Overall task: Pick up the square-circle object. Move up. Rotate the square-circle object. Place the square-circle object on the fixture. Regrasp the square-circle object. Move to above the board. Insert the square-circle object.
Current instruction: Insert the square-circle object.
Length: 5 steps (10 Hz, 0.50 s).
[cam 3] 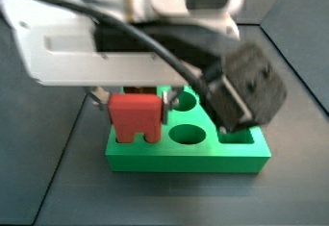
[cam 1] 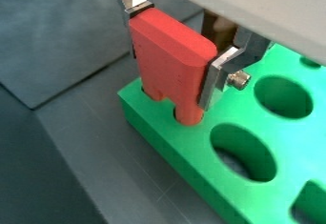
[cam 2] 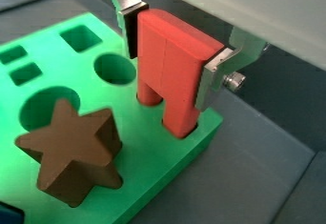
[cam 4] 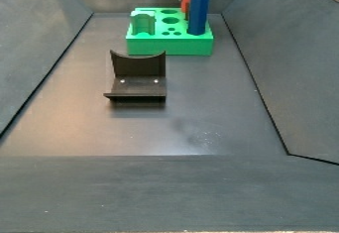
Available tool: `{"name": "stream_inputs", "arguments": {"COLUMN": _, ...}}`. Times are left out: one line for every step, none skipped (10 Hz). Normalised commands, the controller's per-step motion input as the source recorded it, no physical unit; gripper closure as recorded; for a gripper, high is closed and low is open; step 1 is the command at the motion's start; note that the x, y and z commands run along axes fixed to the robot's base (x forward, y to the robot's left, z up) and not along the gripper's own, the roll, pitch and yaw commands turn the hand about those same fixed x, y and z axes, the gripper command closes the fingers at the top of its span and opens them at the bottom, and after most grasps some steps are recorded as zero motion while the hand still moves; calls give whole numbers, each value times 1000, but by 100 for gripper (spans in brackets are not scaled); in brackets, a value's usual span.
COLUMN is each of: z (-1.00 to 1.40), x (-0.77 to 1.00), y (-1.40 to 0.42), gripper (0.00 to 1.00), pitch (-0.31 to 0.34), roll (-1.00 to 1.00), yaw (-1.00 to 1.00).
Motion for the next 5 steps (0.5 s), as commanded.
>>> {"name": "stream_inputs", "arguments": {"z": -654, "x": 289, "y": 160, "gripper": 100, "pitch": 234, "roll": -100, "yaw": -326}}
{"name": "stream_inputs", "arguments": {"z": -743, "x": 246, "y": 191, "gripper": 100, "pitch": 130, "roll": -134, "yaw": -240}}
{"name": "stream_inputs", "arguments": {"z": -766, "x": 197, "y": 74, "gripper": 100, "pitch": 0, "roll": -190, "yaw": -66}}
{"name": "stream_inputs", "arguments": {"z": -566, "x": 66, "y": 89, "gripper": 100, "pitch": -104, "roll": -274, "yaw": -111}}
{"name": "stream_inputs", "arguments": {"z": 0, "x": 0, "y": 0, "gripper": 100, "pitch": 0, "roll": 0, "yaw": 0}}
